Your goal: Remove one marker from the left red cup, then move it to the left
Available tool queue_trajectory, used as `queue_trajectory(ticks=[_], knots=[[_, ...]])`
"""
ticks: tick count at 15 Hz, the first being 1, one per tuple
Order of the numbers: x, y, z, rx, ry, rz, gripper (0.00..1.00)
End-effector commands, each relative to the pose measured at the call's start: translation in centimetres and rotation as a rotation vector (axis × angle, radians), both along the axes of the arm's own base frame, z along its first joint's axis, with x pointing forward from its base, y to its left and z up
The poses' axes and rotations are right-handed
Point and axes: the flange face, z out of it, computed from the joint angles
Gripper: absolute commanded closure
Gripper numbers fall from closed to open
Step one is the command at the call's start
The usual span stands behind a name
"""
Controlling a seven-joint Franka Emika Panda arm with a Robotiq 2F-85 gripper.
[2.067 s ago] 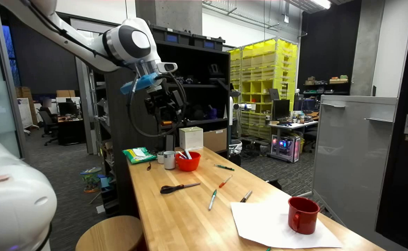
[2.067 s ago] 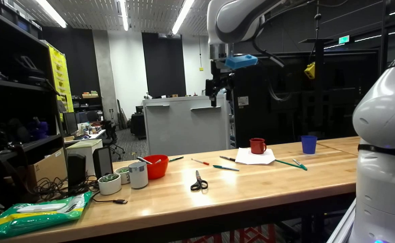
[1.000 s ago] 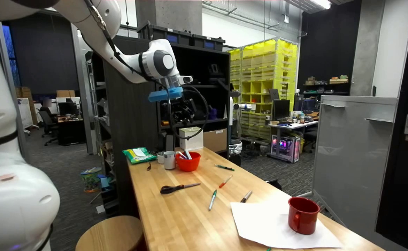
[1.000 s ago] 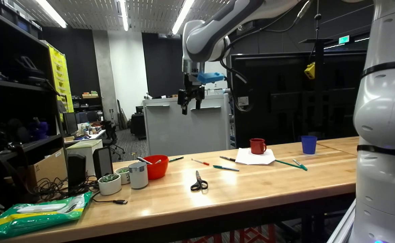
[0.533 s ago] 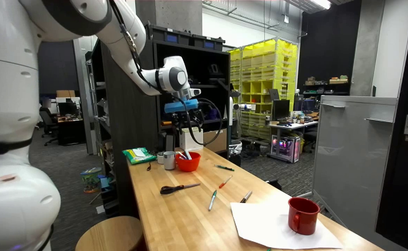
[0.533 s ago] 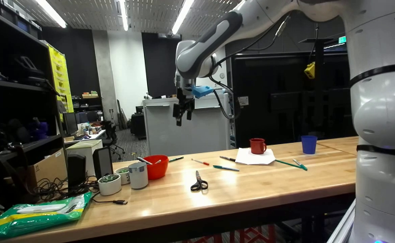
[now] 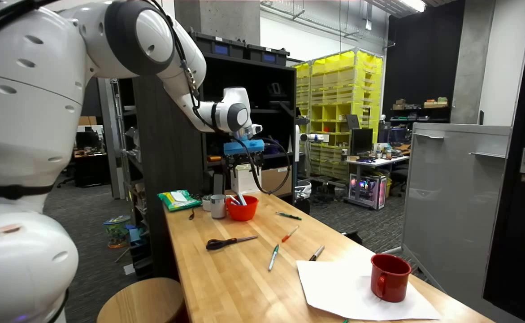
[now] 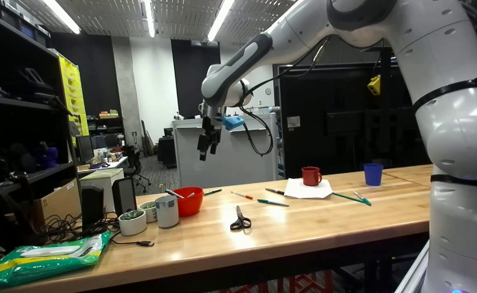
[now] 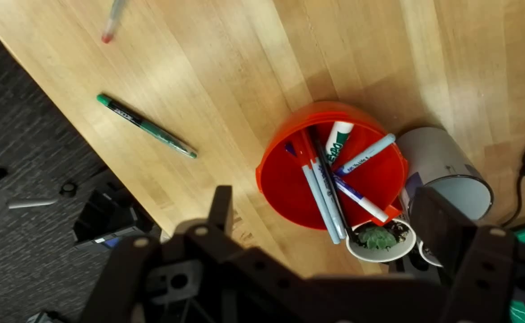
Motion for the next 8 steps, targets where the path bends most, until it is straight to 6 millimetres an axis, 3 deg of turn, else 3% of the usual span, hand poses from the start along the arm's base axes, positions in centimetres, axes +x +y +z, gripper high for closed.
queue_trajectory(ticks=[1,8], knots=[[2.7,0.8,-1.3,0.047,0.017,0.063,0.00],[6.1,1.5,-3.5,0.101,0.052,0.155,0.00]])
